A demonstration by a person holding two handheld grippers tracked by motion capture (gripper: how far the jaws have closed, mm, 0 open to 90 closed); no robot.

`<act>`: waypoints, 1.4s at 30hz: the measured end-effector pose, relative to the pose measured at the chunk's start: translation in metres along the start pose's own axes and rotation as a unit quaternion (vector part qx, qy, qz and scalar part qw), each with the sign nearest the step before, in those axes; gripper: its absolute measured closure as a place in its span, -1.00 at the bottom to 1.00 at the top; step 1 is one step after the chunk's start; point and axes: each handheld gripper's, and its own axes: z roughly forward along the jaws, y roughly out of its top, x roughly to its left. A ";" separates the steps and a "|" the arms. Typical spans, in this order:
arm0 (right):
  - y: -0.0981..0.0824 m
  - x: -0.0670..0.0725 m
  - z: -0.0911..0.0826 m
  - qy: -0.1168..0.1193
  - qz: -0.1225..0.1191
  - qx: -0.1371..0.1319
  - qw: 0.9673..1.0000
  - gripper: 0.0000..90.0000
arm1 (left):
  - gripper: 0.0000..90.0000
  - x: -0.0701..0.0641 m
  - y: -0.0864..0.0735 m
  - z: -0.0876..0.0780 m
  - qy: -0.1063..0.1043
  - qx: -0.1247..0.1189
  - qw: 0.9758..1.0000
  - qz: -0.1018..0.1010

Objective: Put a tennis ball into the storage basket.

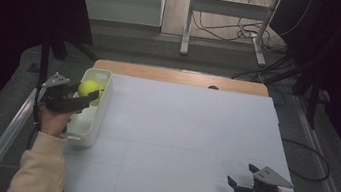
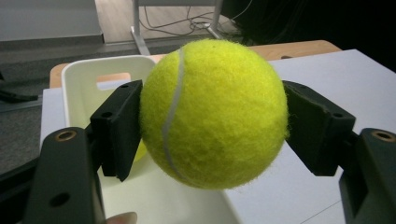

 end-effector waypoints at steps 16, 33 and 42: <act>0.000 0.000 0.000 0.000 0.000 0.001 1.000 -0.75 | -0.41 0.011 -0.005 0.011 0.036 0.052 0.998 0.004; 0.000 0.000 0.000 0.001 0.000 0.001 1.000 -0.75 | -0.42 0.010 -0.006 0.017 0.052 0.095 0.994 0.016; 0.000 0.000 0.000 0.001 0.000 0.001 1.000 -0.75 | -0.80 0.009 -0.004 0.018 0.080 0.112 0.990 0.012</act>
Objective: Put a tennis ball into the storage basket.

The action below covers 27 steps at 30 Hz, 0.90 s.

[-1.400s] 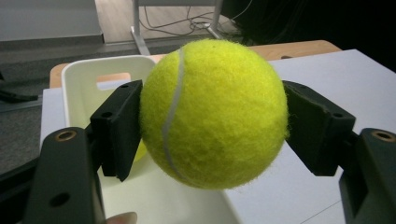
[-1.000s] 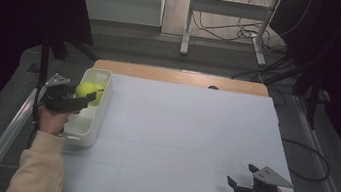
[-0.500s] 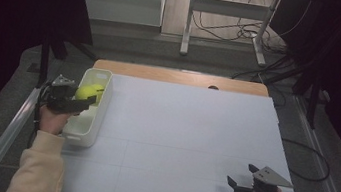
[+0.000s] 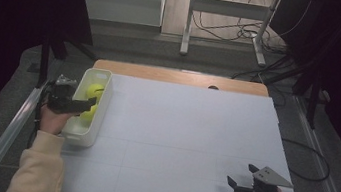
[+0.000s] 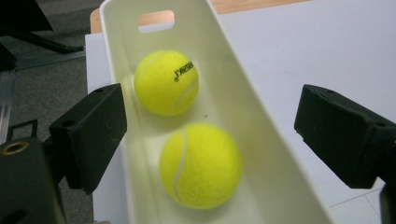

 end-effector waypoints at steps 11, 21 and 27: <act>0.000 0.000 -0.001 0.000 0.000 -0.001 1.000 -0.75 | -0.79 -0.007 0.003 -0.007 -0.023 -0.019 1.000 0.007; 0.000 -0.001 -0.001 -0.001 0.003 0.000 1.000 -0.75 | -0.78 -0.020 0.004 -0.015 -0.082 -0.053 0.995 0.016; 0.000 -0.001 0.000 0.002 0.007 -0.002 1.000 -0.75 | -0.79 -0.032 0.002 -0.022 -0.117 -0.067 0.990 0.030</act>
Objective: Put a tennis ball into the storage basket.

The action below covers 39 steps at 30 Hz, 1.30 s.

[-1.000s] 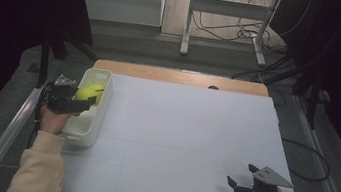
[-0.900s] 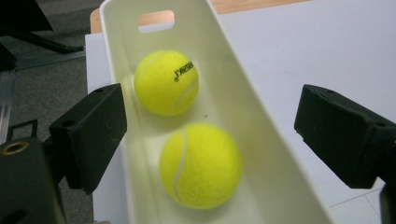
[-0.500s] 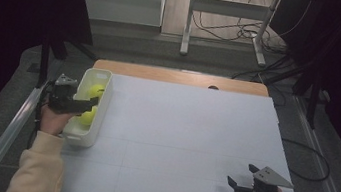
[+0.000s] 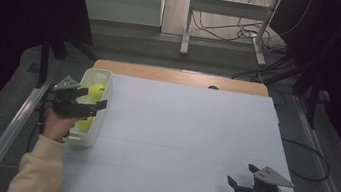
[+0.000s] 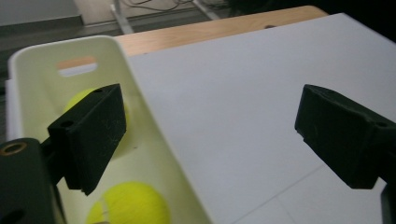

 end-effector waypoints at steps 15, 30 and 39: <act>0.000 -0.004 -0.001 0.007 0.000 -0.007 1.000 -0.75 | -0.78 -0.037 -0.014 -0.001 -0.067 -0.016 0.997 0.027; 0.006 0.004 0.005 0.019 -0.023 -0.006 1.000 -0.75 | -0.79 -0.070 -0.047 0.005 -0.106 -0.017 0.992 0.061; 0.006 0.004 0.006 0.031 -0.024 -0.008 0.999 -0.75 | -0.79 -0.085 -0.063 0.007 -0.118 -0.006 0.991 0.068</act>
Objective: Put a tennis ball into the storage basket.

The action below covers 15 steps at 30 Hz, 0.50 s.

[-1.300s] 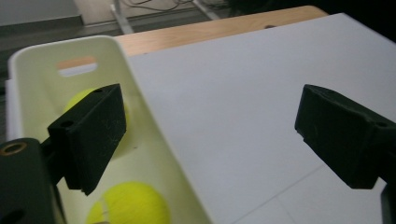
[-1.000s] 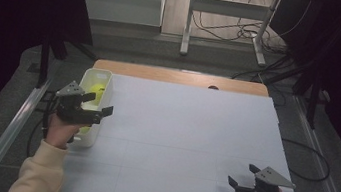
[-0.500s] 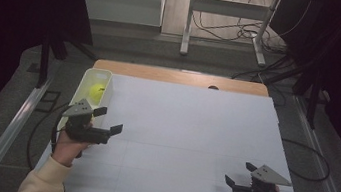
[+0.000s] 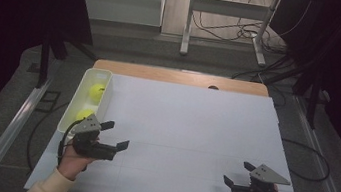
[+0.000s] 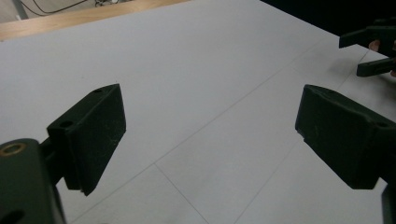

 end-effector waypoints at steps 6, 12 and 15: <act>0.000 0.001 0.000 0.004 -0.002 -0.001 1.000 -0.75 | -0.79 -0.003 -0.016 0.002 0.002 0.007 1.000 0.001; 0.000 0.001 0.000 0.009 0.000 -0.001 1.000 -0.75 | -0.79 -0.001 -0.030 0.005 0.006 0.024 1.000 -0.001; 0.000 0.002 0.002 0.012 0.001 0.000 1.000 -0.75 | -0.79 -0.001 -0.033 0.008 0.014 0.036 0.999 0.008</act>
